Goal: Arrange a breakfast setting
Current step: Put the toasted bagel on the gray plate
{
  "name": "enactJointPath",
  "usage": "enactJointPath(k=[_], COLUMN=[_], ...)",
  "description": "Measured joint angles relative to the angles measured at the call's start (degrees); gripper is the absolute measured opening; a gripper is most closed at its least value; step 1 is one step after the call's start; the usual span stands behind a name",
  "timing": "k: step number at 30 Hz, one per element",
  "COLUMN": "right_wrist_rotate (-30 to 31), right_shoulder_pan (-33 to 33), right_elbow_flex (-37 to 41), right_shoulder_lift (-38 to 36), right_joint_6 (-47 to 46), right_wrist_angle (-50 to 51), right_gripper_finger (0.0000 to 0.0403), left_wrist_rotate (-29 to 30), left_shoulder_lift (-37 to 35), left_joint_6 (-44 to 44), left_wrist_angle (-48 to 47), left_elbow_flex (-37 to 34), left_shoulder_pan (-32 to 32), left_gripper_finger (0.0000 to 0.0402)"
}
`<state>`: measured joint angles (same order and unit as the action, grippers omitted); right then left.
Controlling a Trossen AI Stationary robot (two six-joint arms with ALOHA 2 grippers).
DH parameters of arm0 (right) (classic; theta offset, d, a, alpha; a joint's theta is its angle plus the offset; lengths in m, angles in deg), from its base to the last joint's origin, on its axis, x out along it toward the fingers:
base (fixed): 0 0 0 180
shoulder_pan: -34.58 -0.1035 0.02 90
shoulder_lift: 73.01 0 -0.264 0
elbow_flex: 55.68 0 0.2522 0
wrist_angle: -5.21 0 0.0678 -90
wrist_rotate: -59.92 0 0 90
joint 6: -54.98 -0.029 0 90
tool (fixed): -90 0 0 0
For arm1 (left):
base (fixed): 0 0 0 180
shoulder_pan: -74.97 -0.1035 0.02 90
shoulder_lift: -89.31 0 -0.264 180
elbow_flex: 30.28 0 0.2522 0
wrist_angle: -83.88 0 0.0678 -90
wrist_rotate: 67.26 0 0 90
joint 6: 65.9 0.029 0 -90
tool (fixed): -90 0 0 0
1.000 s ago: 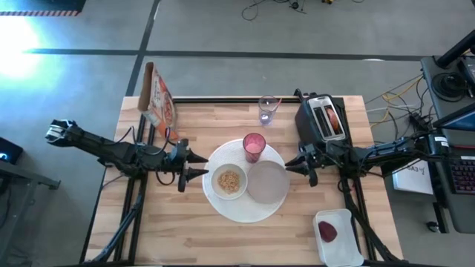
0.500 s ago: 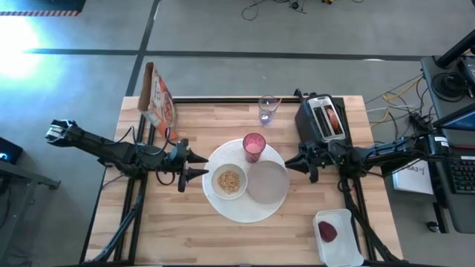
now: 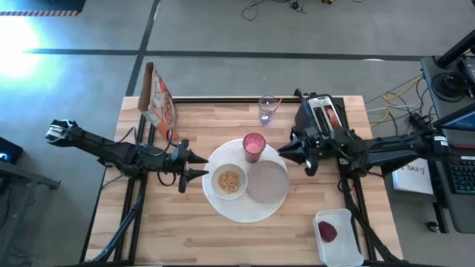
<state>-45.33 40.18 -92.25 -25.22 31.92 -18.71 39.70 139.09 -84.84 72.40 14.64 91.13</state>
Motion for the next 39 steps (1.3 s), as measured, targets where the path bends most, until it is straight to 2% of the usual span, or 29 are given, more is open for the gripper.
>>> enactJointPath(k=[2,6,8,10,12,17,21,24,27,32,39], right_wrist_rotate=[6.56,29.74,39.28,47.12,51.70,52.24,50.12,48.08,47.81,47.87,48.20], right_shoulder_pan=[-0.01,0.07,0.03,0.03,0.07,0.03,0.05,0.05,0.05,1.86,8.66], right_elbow_flex=[-5.08,-17.52,-24.06,-30.32,-36.09,-45.40,-46.96,-45.94,-44.48,-43.18,-43.44], right_shoulder_lift=[0.00,0.20,0.79,1.21,1.51,1.77,1.70,2.35,3.93,6.82,7.80], right_joint_6=[1.42,-0.13,-1.65,-6.23,-11.92,-28.46,-39.50,-45.83,-47.59,-46.34,-41.09], right_wrist_angle=[11.50,46.08,62.23,75.73,87.54,113.02,123.28,125.28,125.24,125.97,126.37], right_gripper_finger=[0.0073,0.0075,0.0075,0.0076,0.0079,0.0104,0.0136,0.0156,0.0165,0.0164,0.0160], left_wrist_rotate=[-0.06,-1.54,-1.94,-2.02,-2.03,-2.09,-2.11,-2.13,-2.30,-4.16,-4.56], left_shoulder_lift=[0.26,0.34,0.14,-0.01,-0.01,0.16,0.25,0.19,0.15,0.04,-0.05], left_joint_6=[0.00,0.39,0.50,0.49,0.48,0.48,1.35,2.85,3.69,3.63,3.50], left_wrist_angle=[-0.31,-0.30,-0.48,-0.91,-1.07,-1.47,-2.27,-2.20,-2.28,-2.68,-3.74], left_elbow_flex=[0.00,0.00,0.00,0.00,0.00,0.00,-0.02,-0.02,-0.02,-0.02,-0.07], left_shoulder_pan=[0.00,0.00,0.00,0.02,0.02,0.02,0.02,0.00,-0.02,-0.02,-0.02], left_gripper_finger=[0.0176,0.0176,0.0176,0.0176,0.0176,0.0176,0.0176,0.0176,0.0176,0.0176,0.0176])
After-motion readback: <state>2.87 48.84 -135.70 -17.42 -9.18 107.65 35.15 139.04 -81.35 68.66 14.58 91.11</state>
